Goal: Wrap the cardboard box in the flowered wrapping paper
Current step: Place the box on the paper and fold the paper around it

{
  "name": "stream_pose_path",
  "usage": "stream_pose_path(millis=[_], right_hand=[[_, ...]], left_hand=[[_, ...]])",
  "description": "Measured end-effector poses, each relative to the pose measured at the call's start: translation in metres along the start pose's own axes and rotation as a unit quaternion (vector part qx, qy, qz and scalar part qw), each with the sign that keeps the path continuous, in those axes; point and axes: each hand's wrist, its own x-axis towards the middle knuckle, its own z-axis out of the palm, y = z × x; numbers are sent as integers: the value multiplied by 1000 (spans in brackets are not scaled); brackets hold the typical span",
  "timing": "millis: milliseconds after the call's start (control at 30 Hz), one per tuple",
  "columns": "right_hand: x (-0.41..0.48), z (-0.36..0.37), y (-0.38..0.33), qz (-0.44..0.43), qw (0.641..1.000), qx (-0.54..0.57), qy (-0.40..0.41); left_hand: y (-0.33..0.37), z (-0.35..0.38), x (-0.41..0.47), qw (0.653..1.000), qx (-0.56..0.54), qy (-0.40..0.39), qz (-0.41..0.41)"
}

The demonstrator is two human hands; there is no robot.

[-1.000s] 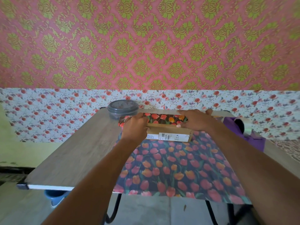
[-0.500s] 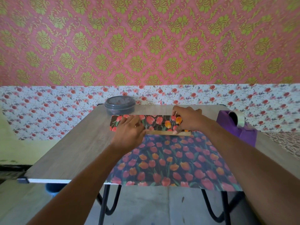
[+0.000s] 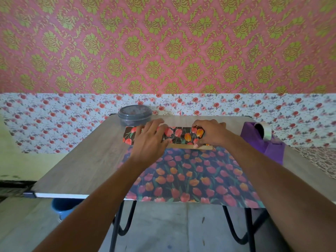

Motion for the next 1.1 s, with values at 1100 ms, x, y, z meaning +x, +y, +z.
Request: stream_pose_path(millis=[1100], right_hand=[[-55,34,4,-99,976,-191,25]], left_hand=[[15,-9,-51,980,-48,-186,-55]])
